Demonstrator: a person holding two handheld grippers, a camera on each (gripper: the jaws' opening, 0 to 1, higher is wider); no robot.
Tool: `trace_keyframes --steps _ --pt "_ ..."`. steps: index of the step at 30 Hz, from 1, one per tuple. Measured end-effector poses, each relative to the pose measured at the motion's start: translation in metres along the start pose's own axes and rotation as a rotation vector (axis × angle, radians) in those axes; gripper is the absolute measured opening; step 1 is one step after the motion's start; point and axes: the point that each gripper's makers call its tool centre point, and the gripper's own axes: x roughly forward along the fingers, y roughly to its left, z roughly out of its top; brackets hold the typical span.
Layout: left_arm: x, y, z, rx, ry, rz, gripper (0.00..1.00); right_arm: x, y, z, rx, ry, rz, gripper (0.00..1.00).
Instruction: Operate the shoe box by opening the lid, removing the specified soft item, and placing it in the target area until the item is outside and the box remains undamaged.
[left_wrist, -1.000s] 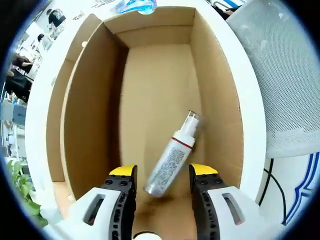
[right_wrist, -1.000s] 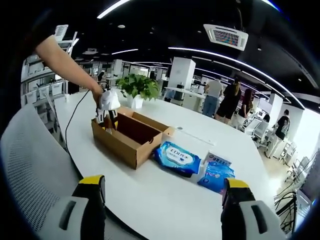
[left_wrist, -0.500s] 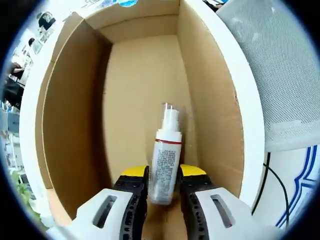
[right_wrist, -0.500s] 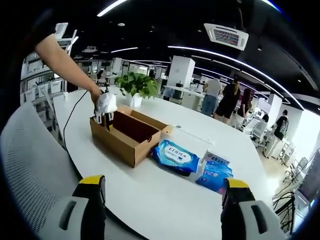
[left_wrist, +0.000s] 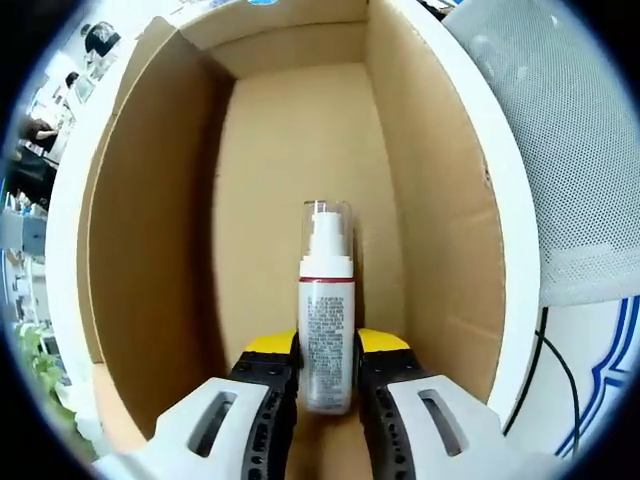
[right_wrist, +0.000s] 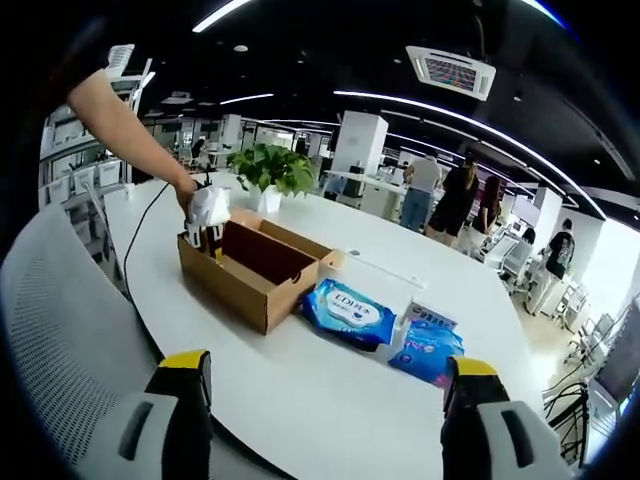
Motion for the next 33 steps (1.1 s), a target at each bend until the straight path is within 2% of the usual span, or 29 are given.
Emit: trace_keyframes --steps 9,14,23,30,33 --pt "-0.014 0.004 0.003 -0.061 -0.034 0.036 0.19 -0.001 -0.001 0.003 0.002 -0.020 -0.001 0.96" --pt "-0.025 0.007 0.009 -0.125 -0.065 0.068 0.19 -0.002 0.000 0.005 0.003 -0.026 0.005 0.96" --pt "-0.053 0.008 0.023 -0.243 -0.167 0.105 0.19 -0.003 0.005 0.007 -0.004 -0.034 0.038 0.96" --pt "-0.075 0.003 0.036 -0.283 -0.249 0.134 0.19 -0.004 0.013 0.013 -0.044 -0.052 0.093 0.90" --pt "-0.084 0.002 0.040 -0.280 -0.278 0.158 0.19 -0.003 0.017 0.016 -0.052 -0.050 0.120 0.84"
